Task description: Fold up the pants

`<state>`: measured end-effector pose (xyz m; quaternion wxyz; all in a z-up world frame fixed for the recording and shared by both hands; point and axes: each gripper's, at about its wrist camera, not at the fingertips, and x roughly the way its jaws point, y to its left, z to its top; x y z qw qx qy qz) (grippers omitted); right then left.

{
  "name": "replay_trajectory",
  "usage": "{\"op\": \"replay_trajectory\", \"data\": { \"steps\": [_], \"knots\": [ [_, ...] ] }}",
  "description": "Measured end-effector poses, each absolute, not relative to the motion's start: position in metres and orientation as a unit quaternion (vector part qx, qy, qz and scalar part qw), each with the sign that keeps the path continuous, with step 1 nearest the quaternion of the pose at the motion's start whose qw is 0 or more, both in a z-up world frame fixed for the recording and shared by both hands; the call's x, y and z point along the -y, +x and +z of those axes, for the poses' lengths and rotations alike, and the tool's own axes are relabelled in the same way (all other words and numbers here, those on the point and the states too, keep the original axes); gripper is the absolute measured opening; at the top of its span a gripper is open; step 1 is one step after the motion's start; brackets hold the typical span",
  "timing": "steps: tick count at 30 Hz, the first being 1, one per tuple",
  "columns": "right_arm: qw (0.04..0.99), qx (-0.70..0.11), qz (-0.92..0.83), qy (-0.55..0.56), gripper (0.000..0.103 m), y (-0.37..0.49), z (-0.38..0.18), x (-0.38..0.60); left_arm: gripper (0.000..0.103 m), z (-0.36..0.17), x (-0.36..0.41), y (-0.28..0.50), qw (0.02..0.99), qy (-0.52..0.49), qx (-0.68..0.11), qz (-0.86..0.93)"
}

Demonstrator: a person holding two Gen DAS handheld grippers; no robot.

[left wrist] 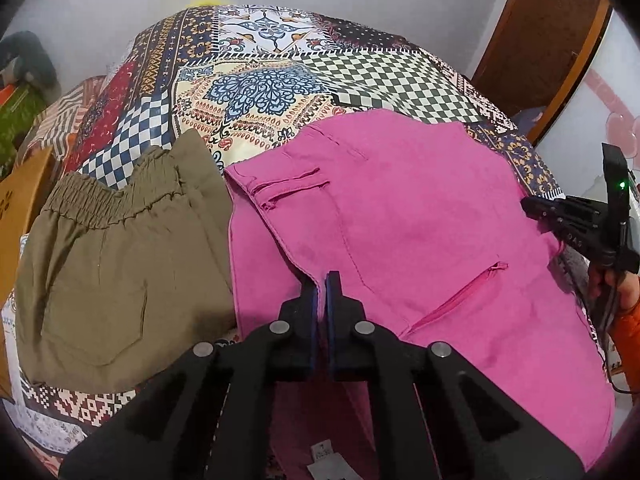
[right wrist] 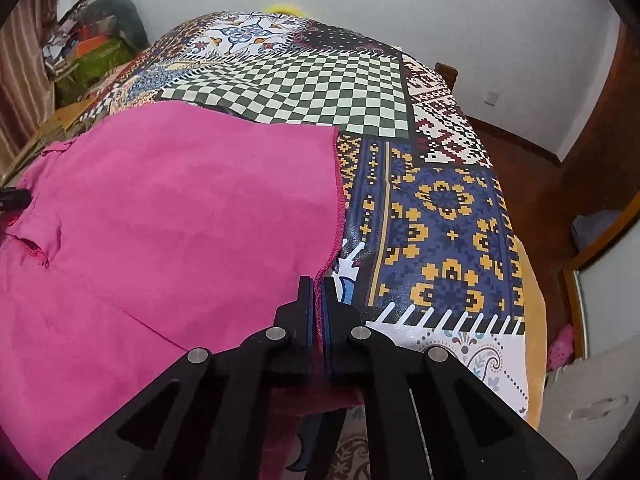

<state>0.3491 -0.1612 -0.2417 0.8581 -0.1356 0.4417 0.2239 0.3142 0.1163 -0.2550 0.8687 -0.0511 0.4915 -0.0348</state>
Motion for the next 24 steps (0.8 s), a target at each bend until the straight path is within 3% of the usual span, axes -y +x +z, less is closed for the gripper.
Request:
{"op": "replay_trajectory", "data": {
  "steps": [10,14,16,17,19,20,24],
  "knots": [
    [0.853,-0.457,0.225,-0.111,0.004,0.352,-0.236,0.166,0.009,-0.229,-0.121,0.3,0.869,-0.062,-0.491,-0.02],
    [0.852,-0.461,0.229,-0.096,0.007,0.354,-0.222,0.169,0.029,-0.21,-0.125,0.302,0.881,-0.047,-0.47,-0.008],
    [0.856,-0.452,0.234,-0.089,0.012,0.356,-0.212,0.169,0.041,-0.205,-0.128,0.307,0.886,-0.046,-0.462,0.001],
    [0.858,-0.448,0.235,-0.086,0.016,0.358,-0.208,0.169,0.041,-0.202,-0.131,0.311,0.888,-0.049,-0.458,0.004],
    [0.865,-0.434,0.237,-0.083,0.036,0.361,-0.198,0.168,0.041,-0.2,-0.137,0.322,0.889,-0.058,-0.454,0.001],
    [0.869,-0.426,0.237,-0.084,0.04,0.363,-0.194,0.167,0.041,-0.201,-0.139,0.326,0.889,-0.06,-0.454,0.002],
    [0.875,-0.414,0.237,-0.086,0.042,0.375,-0.185,0.162,0.041,-0.208,-0.151,0.35,0.884,-0.068,-0.462,0.006]
  ]
}}
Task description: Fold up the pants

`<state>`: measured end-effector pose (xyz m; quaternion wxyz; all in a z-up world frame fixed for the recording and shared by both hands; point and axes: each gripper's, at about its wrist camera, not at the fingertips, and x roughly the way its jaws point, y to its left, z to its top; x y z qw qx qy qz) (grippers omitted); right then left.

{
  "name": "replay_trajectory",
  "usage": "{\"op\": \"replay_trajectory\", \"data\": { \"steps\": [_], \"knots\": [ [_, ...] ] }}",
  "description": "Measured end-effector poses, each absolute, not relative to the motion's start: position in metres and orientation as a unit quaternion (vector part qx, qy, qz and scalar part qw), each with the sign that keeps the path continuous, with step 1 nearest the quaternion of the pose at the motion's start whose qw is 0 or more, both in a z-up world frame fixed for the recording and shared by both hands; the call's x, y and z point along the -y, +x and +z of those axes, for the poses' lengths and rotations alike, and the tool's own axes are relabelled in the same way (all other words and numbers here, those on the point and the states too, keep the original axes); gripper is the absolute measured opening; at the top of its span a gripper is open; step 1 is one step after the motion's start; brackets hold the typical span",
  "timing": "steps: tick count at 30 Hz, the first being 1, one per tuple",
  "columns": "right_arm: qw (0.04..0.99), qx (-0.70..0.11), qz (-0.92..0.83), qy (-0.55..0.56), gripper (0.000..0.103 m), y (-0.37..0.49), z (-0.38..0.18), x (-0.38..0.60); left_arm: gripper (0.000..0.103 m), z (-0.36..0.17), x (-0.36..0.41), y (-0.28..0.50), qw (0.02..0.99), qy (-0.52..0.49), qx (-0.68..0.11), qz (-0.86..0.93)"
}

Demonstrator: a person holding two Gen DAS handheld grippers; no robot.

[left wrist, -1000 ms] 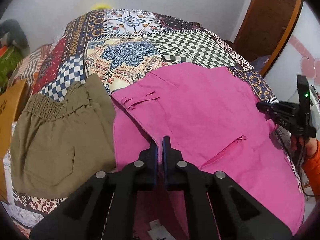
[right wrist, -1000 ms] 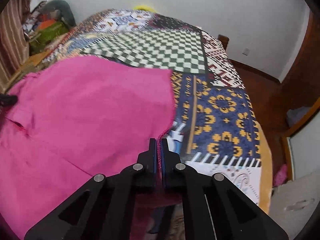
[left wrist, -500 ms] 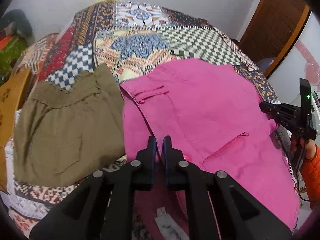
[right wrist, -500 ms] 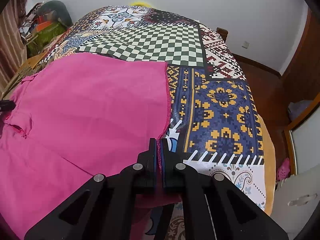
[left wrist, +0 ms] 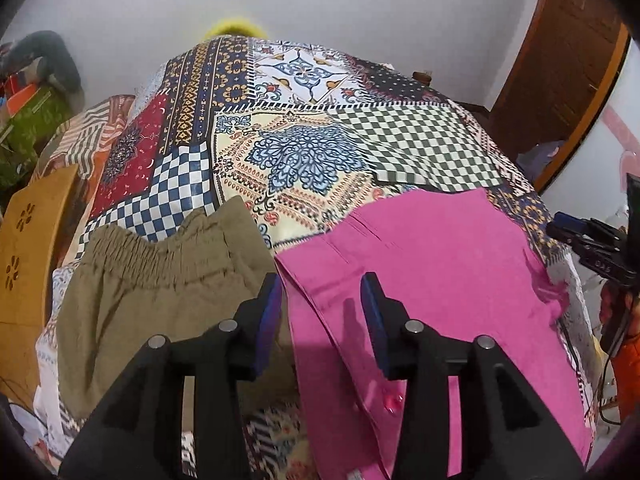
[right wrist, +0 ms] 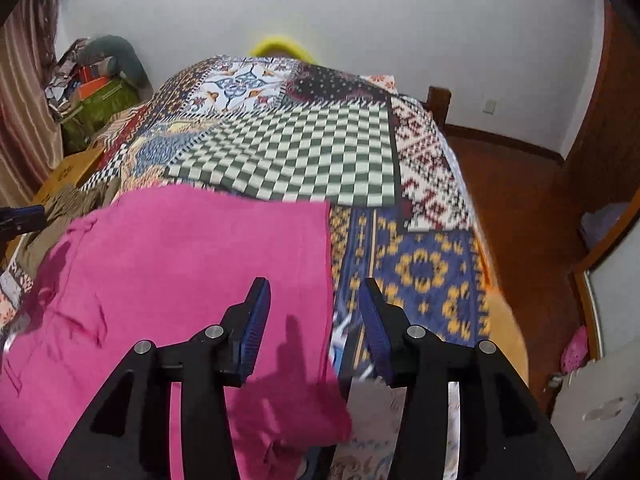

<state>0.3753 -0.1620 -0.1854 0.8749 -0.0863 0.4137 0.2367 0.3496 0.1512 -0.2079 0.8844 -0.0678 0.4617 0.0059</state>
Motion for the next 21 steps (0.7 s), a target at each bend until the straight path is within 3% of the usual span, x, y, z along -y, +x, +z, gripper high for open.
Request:
{"op": "replay_trajectory", "data": {
  "steps": [21],
  "knots": [
    [0.846,-0.462,0.256,-0.076,0.043,0.447,-0.223,0.14,0.045,-0.281,-0.172,0.407,0.848,-0.088,-0.523,-0.009]
  ]
}}
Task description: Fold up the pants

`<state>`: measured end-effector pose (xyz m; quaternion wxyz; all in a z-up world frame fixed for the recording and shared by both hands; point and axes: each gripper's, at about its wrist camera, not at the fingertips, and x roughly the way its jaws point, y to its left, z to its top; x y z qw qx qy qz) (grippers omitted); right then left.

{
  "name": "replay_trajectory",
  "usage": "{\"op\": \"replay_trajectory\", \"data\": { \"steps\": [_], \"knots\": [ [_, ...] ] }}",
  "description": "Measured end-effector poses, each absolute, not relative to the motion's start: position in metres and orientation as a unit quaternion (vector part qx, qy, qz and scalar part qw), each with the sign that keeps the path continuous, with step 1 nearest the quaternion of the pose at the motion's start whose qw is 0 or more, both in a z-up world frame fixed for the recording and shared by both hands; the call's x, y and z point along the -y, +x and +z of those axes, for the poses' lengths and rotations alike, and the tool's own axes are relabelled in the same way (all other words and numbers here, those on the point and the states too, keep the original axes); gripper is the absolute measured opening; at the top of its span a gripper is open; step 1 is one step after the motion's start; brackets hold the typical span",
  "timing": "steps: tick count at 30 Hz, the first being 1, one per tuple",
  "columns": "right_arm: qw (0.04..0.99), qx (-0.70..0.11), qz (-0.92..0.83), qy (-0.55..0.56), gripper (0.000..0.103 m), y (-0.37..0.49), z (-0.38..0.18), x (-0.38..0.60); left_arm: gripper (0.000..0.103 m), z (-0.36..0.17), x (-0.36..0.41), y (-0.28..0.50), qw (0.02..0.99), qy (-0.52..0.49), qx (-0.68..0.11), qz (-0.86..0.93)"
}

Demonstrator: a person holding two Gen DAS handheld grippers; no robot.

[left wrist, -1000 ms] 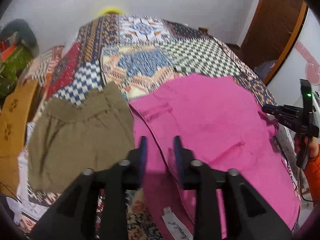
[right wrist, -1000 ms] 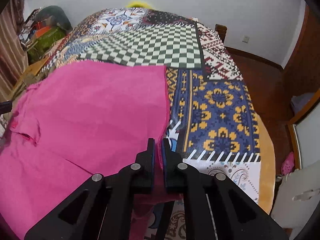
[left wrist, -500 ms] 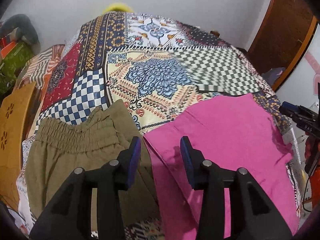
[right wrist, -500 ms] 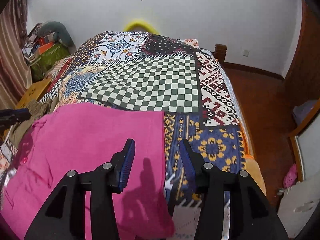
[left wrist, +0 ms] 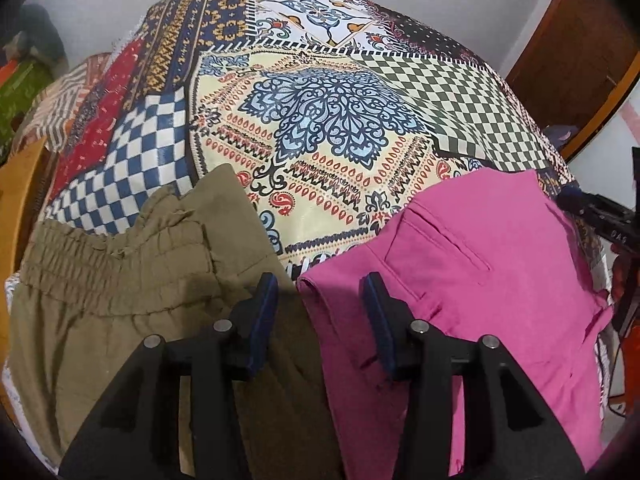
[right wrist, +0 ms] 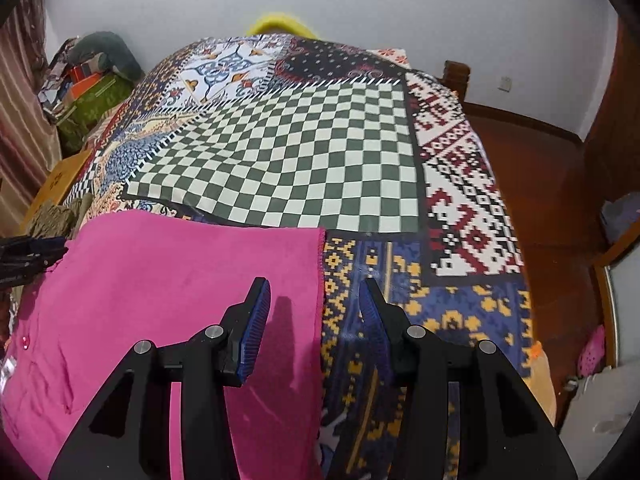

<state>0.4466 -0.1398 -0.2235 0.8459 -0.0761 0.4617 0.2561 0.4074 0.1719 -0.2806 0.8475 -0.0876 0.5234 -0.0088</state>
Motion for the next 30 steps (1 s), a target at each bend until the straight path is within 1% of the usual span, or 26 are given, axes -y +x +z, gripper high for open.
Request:
{"op": "replay_trajectory", "data": {
  "steps": [4,5,6,7,11,13,18,20,22,23,24,27,30],
  "knots": [
    [0.842,-0.465,0.258,-0.085,0.043,0.453,-0.231,0.133,0.044,-0.285,-0.172,0.412,0.845,-0.09,-0.527,-0.022],
    [0.841,-0.468,0.258,-0.087,0.043,0.455,-0.234,0.131,0.042,-0.285,-0.171,0.412,0.846,-0.087,-0.526,-0.026],
    [0.84,-0.469,0.259,-0.087,0.043,0.457,-0.235,0.13,0.036,-0.285,-0.17,0.412,0.847,-0.087,-0.524,-0.033],
    [0.839,-0.47,0.259,-0.089,0.042,0.458,-0.237,0.128,0.033,-0.284,-0.169,0.412,0.847,-0.084,-0.523,-0.04],
    [0.839,-0.465,0.265,-0.1,0.043,0.466,-0.239,0.118,0.028,-0.284,-0.16,0.413,0.851,-0.056,-0.52,-0.04],
    [0.839,-0.463,0.267,-0.105,0.043,0.47,-0.24,0.114,0.021,-0.283,-0.158,0.413,0.854,-0.045,-0.518,-0.034],
    [0.834,-0.469,0.268,-0.114,0.043,0.48,-0.245,0.104,0.016,-0.284,-0.157,0.413,0.857,-0.033,-0.514,-0.024],
    [0.836,-0.466,0.268,-0.11,0.037,0.48,-0.246,0.104,0.014,-0.284,-0.159,0.412,0.857,-0.036,-0.513,-0.024],
    [0.837,-0.465,0.268,-0.108,0.023,0.48,-0.247,0.105,0.011,-0.283,-0.16,0.412,0.858,-0.039,-0.511,-0.024],
    [0.837,-0.464,0.269,-0.108,0.018,0.479,-0.247,0.105,0.011,-0.283,-0.16,0.411,0.859,-0.037,-0.509,-0.023],
    [0.835,-0.465,0.273,-0.107,0.011,0.478,-0.247,0.105,0.01,-0.282,-0.159,0.41,0.862,-0.032,-0.506,-0.017],
    [0.838,-0.458,0.274,-0.113,0.006,0.476,-0.245,0.103,0.008,-0.278,-0.154,0.406,0.869,-0.011,-0.495,-0.008],
    [0.847,-0.445,0.271,-0.103,0.005,0.471,-0.239,0.107,0.007,-0.272,-0.154,0.404,0.873,-0.007,-0.487,-0.004]
  ]
}}
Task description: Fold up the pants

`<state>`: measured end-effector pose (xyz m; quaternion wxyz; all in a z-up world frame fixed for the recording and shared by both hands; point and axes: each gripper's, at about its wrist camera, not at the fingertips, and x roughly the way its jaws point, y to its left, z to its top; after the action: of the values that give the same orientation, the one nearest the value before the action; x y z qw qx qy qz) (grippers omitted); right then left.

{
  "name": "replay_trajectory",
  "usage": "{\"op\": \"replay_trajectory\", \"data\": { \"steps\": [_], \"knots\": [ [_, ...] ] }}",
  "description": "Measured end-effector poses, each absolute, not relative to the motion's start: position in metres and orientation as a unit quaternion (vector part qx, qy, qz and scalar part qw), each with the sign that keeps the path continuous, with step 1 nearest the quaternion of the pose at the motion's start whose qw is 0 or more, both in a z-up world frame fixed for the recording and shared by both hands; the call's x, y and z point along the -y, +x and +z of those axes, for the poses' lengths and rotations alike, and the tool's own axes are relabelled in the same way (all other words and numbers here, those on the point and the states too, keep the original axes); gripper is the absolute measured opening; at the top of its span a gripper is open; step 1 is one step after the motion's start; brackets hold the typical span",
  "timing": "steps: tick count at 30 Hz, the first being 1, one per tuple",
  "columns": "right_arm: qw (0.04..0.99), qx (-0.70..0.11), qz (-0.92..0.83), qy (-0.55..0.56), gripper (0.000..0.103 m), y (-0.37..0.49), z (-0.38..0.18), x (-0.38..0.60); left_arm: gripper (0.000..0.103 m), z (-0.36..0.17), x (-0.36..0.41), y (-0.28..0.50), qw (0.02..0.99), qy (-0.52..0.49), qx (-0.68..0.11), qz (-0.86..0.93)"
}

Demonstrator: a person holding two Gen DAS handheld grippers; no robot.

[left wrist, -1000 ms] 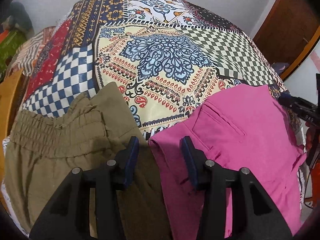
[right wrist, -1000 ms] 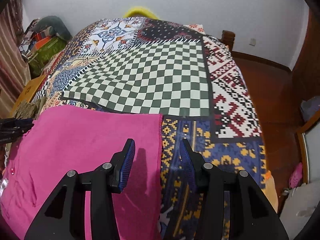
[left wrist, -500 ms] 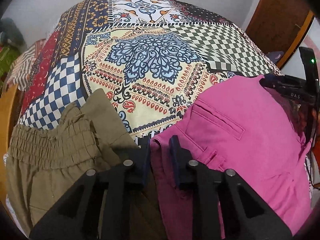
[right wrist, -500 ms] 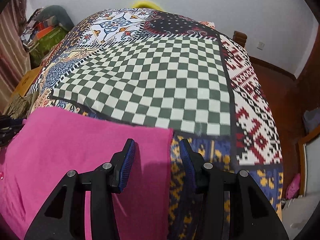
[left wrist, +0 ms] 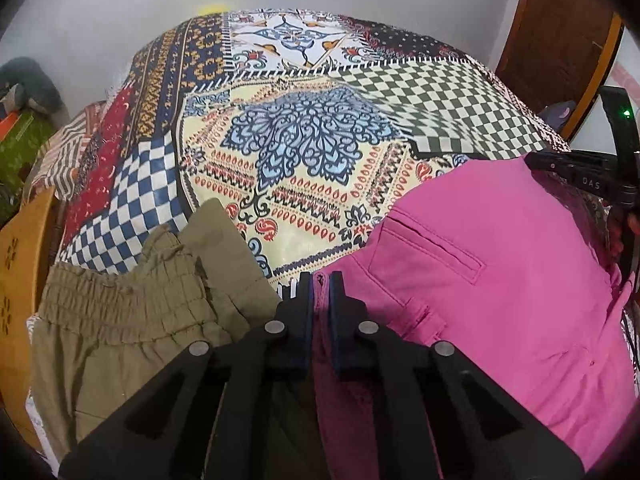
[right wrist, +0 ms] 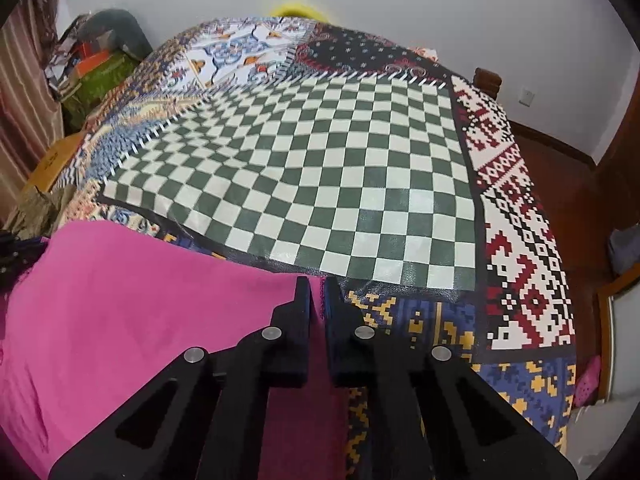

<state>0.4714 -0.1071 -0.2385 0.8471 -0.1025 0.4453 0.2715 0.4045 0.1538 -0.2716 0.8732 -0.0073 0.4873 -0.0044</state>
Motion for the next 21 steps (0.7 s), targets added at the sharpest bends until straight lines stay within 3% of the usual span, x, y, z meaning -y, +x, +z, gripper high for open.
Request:
{"op": "replay_trajectory", "data": {
  "steps": [21],
  "knots": [
    [0.888,-0.373,0.259,-0.071,0.004,0.448,-0.156,0.128,0.006,-0.197,-0.161,0.393,0.896,-0.017,-0.444,0.0]
  ]
}}
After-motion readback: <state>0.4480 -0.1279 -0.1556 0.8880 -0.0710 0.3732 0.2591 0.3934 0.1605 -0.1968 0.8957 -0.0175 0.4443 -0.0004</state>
